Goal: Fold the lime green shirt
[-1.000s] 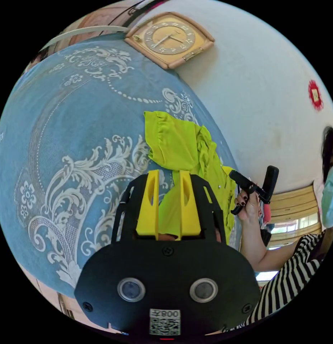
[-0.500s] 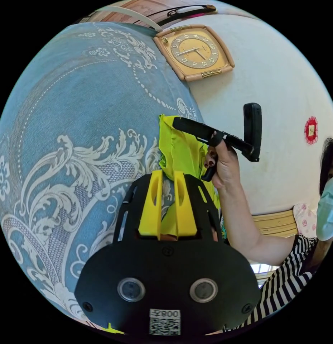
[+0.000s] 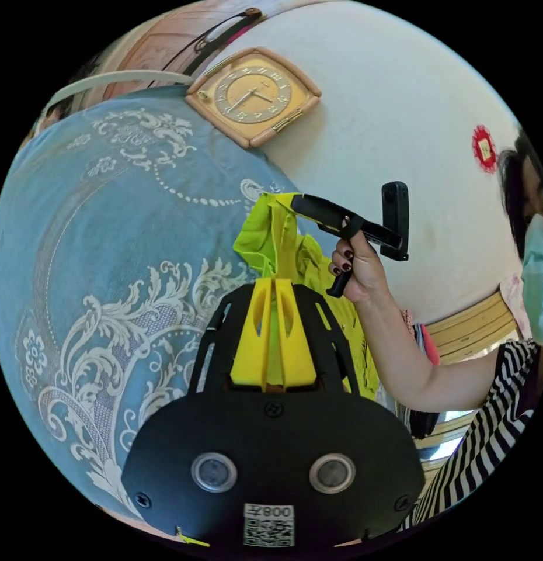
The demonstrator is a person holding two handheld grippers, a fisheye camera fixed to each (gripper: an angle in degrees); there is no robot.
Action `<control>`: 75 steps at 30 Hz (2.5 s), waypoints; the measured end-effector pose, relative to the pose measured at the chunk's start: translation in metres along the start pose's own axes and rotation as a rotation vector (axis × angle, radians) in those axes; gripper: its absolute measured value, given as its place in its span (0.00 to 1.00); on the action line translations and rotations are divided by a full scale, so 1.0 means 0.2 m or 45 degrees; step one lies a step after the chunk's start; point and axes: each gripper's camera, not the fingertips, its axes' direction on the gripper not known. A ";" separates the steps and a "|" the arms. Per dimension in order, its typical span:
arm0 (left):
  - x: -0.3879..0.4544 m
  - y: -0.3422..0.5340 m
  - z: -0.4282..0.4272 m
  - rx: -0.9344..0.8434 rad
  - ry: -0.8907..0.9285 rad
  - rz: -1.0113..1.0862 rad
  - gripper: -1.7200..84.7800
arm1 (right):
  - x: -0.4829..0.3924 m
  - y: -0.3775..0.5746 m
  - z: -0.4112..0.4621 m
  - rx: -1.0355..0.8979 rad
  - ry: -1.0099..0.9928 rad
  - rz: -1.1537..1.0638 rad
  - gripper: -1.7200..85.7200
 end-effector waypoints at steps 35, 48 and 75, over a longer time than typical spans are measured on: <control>0.91 0.60 0.63 -0.458 -0.289 0.629 0.05 | 0.59 0.15 -0.15 -0.159 0.226 0.249 0.04; 0.96 0.69 0.66 -0.443 -0.312 0.716 0.05 | 0.73 0.07 -0.27 0.023 0.133 0.255 0.02; 0.67 0.38 0.66 -0.327 -0.372 0.433 0.03 | 0.76 -0.41 0.00 -0.153 0.206 0.191 0.02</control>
